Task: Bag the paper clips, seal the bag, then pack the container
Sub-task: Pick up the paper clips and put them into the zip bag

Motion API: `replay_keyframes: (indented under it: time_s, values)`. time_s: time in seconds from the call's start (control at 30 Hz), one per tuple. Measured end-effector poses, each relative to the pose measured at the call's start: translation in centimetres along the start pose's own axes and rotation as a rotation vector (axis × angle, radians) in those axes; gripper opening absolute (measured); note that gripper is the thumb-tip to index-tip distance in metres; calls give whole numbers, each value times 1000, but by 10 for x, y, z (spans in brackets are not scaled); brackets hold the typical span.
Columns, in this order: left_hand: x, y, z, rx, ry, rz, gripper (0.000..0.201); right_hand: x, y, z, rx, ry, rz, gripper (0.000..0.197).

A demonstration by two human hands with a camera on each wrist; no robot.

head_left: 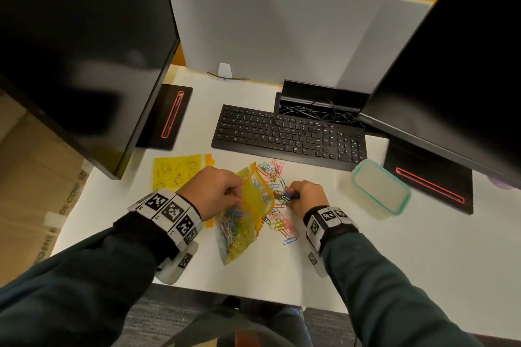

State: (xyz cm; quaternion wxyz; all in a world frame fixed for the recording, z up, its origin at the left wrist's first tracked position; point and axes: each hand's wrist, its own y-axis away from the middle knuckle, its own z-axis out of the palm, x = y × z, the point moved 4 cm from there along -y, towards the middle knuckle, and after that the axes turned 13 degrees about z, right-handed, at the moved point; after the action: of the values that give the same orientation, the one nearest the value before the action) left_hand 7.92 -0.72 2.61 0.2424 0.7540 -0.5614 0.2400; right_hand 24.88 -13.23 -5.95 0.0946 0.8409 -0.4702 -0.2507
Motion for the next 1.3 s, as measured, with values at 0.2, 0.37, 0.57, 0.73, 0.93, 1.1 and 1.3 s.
replay_keyframes:
  time_s: [0.2, 0.37, 0.57, 0.73, 0.93, 1.1, 1.3]
  values:
    - [4, 0, 0, 6, -11, 2, 3, 21, 5, -4, -58, -524, 238, 15]
    - [6, 0, -1, 10, -24, 3, 4, 11, 28, -25, -120, -880, 248, 15]
    - [5, 0, 0, 5, -16, 15, 4, -39, 56, -40, -231, -961, 112, 22]
    - [8, 0, 0, 21, -10, 49, 6, -65, 58, -24, -234, -627, 126, 25]
    - [0, 6, -3, 26, -18, 36, 4, -37, 50, -38, -68, -630, 203, 21]
    - [-3, 9, -5, 36, -21, 19, 3, 5, 60, -5, -177, -1, 305, 48]
    - [-4, 10, -5, 26, 2, 15, 6, -5, 58, 17, -136, 55, 192, 49]
